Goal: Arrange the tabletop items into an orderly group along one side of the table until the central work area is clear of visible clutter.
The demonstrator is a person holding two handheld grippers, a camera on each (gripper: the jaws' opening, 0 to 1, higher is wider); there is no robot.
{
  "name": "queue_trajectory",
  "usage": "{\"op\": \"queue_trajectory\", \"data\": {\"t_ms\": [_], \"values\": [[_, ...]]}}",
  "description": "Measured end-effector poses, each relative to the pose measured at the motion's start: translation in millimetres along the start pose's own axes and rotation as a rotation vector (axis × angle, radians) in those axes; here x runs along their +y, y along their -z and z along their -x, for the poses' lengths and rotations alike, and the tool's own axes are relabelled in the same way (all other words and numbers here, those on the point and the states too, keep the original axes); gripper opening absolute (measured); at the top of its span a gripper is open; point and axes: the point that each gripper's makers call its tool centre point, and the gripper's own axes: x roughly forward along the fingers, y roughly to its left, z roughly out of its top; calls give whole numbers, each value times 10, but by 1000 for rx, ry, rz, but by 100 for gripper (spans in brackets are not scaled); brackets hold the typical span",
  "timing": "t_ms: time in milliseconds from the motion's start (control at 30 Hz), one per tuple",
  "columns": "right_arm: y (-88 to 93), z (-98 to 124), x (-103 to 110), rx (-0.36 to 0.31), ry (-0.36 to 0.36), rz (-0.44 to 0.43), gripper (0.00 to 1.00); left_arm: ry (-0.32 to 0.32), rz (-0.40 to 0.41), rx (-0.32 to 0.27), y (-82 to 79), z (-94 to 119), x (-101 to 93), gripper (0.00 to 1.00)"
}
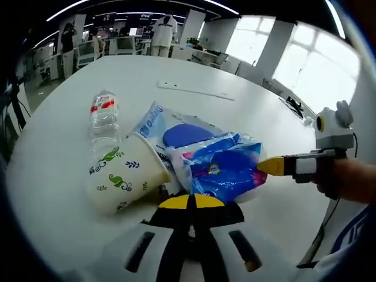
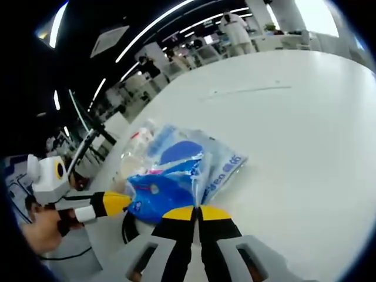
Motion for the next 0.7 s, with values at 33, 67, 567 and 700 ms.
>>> {"op": "queue_trajectory", "data": {"t_ms": [33,67,567,700], "values": [[-2,21,-2,-6,-2,-4,0,3,3,-3,-9,15,-19,0],[-6,55,3,-15,-7,-23,0,5,2,-10,-25,32,-36,0],[-16,615,-267,-96,22,-104,0,106,-147,-35,-204,126,-682,0],[-50,778,-423,-116,41,-112,0,136,-152,-26,-202,64,-878,0]]}}
